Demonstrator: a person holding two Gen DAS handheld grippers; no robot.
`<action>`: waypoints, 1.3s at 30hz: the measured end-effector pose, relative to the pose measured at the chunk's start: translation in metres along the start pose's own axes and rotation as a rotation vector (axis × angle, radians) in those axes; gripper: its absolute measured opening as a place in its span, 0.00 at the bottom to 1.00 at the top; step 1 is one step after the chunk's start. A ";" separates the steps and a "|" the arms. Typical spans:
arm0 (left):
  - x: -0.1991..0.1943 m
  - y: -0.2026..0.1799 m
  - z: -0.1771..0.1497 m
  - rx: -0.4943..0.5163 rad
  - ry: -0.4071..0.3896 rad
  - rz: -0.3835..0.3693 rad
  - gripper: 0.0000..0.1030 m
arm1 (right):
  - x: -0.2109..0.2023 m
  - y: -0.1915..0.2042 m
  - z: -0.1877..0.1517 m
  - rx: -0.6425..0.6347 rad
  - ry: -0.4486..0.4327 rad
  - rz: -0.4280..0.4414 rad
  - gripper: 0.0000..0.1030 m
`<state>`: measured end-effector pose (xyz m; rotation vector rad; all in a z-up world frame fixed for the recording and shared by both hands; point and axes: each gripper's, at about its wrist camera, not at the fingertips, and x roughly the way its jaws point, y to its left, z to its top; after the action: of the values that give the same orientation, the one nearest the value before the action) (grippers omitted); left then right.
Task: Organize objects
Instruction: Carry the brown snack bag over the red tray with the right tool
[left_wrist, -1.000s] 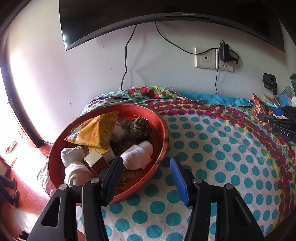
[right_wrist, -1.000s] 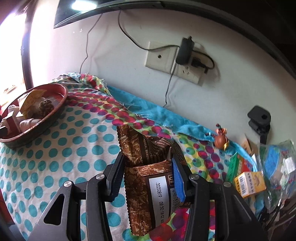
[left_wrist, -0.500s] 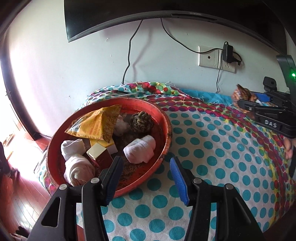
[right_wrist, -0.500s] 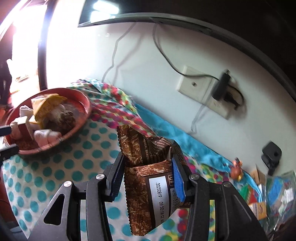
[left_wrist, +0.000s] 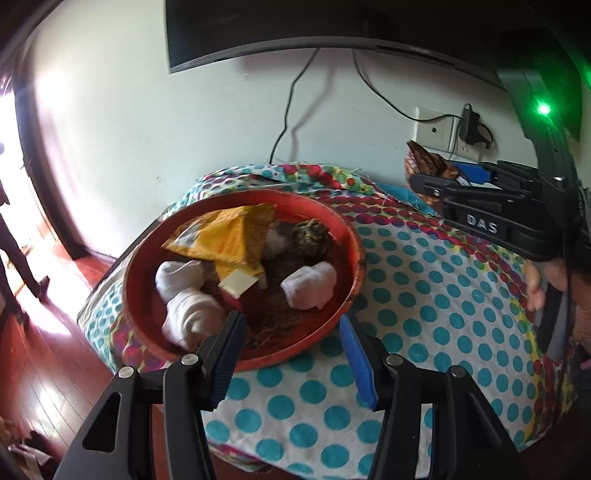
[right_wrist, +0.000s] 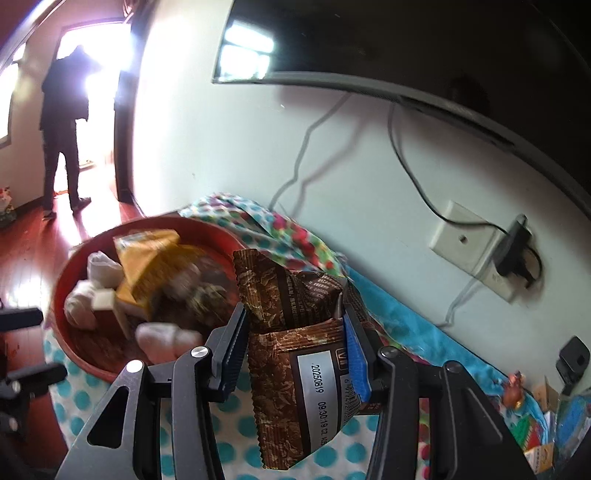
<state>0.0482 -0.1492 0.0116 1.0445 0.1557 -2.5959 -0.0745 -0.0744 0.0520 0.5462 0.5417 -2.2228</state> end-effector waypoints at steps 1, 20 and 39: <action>-0.003 0.006 -0.001 -0.011 0.003 0.004 0.53 | 0.001 0.007 0.004 -0.005 -0.004 0.009 0.44; -0.036 0.112 -0.022 -0.193 0.018 0.161 0.54 | 0.047 0.108 0.053 -0.099 0.041 0.131 0.44; -0.031 0.140 -0.023 -0.245 0.061 0.203 0.58 | 0.107 0.156 0.053 -0.192 0.159 0.089 0.46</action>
<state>0.1328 -0.2671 0.0191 0.9954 0.3539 -2.2972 -0.0326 -0.2606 0.0062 0.6367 0.7886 -2.0276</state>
